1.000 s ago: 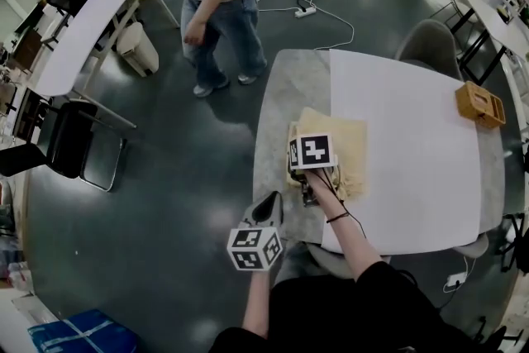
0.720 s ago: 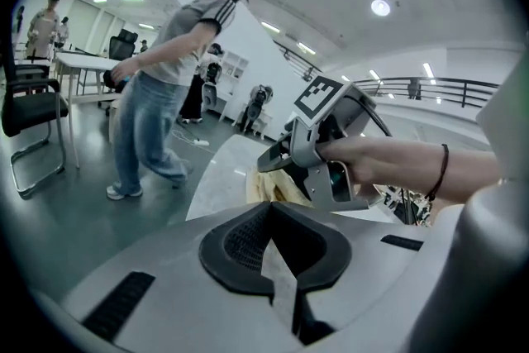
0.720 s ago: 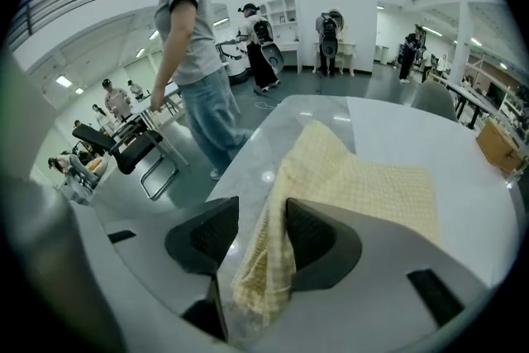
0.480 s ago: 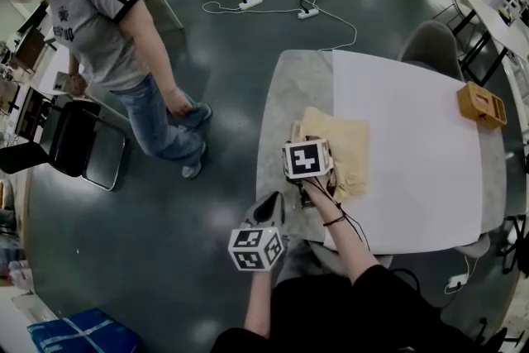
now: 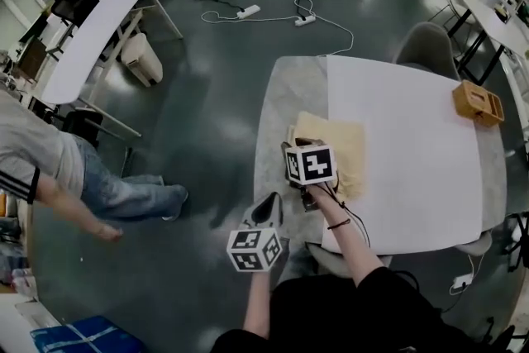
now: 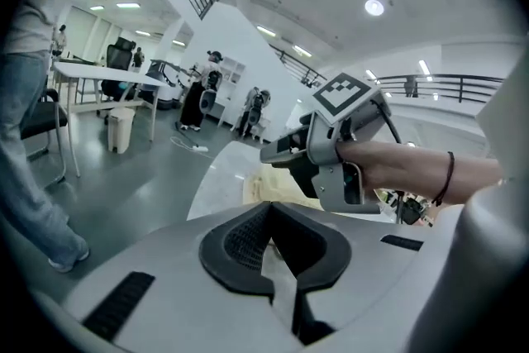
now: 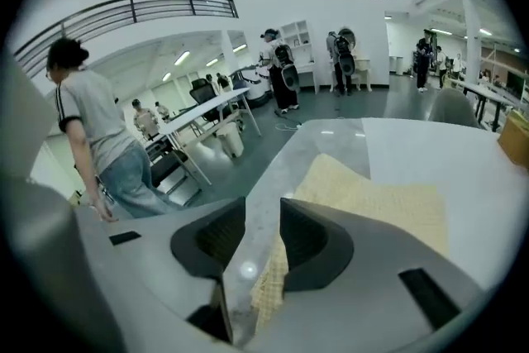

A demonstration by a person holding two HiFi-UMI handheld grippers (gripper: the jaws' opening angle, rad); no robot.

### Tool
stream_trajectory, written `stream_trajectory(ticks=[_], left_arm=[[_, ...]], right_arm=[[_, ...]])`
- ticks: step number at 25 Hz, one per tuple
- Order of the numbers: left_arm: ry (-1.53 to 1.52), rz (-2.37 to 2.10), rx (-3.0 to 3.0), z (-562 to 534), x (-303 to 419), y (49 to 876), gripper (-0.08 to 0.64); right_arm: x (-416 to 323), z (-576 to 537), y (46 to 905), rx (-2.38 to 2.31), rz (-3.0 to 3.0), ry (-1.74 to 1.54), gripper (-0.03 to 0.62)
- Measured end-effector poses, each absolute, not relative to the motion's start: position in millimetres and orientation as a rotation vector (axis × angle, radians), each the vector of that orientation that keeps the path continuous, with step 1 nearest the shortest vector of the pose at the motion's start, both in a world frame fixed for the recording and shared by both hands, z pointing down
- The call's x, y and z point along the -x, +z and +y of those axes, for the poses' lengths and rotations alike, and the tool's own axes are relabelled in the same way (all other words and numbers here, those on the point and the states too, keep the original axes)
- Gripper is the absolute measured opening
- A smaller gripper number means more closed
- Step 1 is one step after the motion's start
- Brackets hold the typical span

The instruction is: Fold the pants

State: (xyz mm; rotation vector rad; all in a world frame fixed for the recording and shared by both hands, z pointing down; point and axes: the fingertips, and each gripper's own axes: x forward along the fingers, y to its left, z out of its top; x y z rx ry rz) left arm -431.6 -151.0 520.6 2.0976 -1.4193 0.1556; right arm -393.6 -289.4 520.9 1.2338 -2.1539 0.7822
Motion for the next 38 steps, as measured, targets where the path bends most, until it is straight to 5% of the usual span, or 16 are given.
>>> stream_trajectory(ticks=[8, 38], left_arm=[[0.168, -1.463, -2.157, -151.4, 417.7, 493.2, 0.014], [0.071, -1.691, -2.403, -120.1, 337.1, 388.1, 0.014]], right_arm=[[366.3, -271.1, 489.2, -1.125, -2.392, 0.865, 0.026], [131.1, -152.3, 377.1, -1.408, -2.885, 0.605, 0.015]])
